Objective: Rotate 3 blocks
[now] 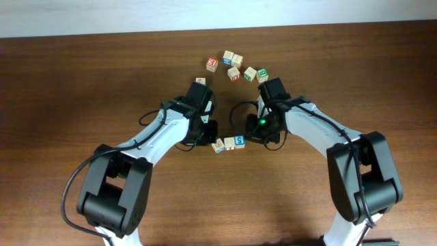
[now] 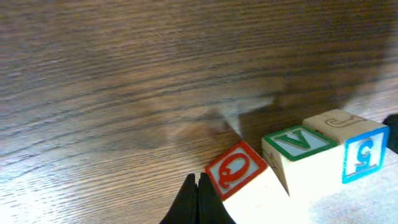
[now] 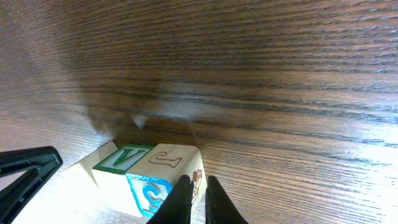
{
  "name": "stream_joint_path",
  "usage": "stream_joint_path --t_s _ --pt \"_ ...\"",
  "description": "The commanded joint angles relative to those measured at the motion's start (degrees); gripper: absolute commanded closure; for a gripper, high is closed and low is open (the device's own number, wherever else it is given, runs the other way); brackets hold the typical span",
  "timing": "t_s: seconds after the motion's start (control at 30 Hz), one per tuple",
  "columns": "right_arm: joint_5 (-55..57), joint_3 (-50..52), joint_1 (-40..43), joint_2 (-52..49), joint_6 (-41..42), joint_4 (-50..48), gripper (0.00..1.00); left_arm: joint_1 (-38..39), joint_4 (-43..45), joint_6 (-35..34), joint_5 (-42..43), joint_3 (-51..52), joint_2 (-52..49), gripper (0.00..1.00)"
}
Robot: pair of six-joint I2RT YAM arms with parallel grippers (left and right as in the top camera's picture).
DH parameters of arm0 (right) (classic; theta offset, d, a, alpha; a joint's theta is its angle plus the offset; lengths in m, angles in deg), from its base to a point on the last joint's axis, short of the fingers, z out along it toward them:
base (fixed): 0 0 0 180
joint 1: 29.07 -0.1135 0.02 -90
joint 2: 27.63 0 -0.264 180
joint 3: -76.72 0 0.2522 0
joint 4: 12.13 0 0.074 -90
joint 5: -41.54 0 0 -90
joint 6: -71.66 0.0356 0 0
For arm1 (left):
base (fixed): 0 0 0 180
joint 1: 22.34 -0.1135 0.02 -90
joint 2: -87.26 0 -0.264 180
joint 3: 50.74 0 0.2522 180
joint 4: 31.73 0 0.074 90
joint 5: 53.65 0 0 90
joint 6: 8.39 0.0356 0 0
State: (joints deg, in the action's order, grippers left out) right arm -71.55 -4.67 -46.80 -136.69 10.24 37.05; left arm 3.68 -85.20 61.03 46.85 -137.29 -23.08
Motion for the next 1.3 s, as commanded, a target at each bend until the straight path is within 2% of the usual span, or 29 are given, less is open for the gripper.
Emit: stream_joint_path --t_s 0.0,0.13,0.43,0.83,1.03,1.17,1.27 --pt "-0.48 0.24 -0.33 -0.98 0.42 -0.2 0.89 0.02 0.22 0.87 -1.62 0.7 1.55 0.99" --pt "-0.48 0.24 -0.33 -0.98 0.42 -0.22 0.9 -0.68 -0.66 0.22 -1.22 0.48 1.55 1.0" --pt "-0.5 0.24 -0.33 -0.98 0.42 -0.26 0.89 -0.13 -3.02 0.0 7.78 0.5 1.55 1.0" --pt "-0.52 0.24 -0.33 -0.98 0.42 -0.26 0.9 -0.13 0.35 0.02 5.14 0.5 1.55 0.98" --pt "-0.72 0.24 -0.31 -0.98 0.42 -0.11 0.9 -0.13 -0.22 0.02 4.57 0.57 1.55 0.98" --pt "-0.72 0.24 -0.31 -0.98 0.44 -0.11 0.91 -0.98 -1.81 -0.94 0.52 0.55 1.55 0.98" --pt "-0.7 0.24 -0.24 -0.98 0.44 0.15 0.91 -2.49 -2.45 -1.97 1.75 0.55 1.55 0.96"
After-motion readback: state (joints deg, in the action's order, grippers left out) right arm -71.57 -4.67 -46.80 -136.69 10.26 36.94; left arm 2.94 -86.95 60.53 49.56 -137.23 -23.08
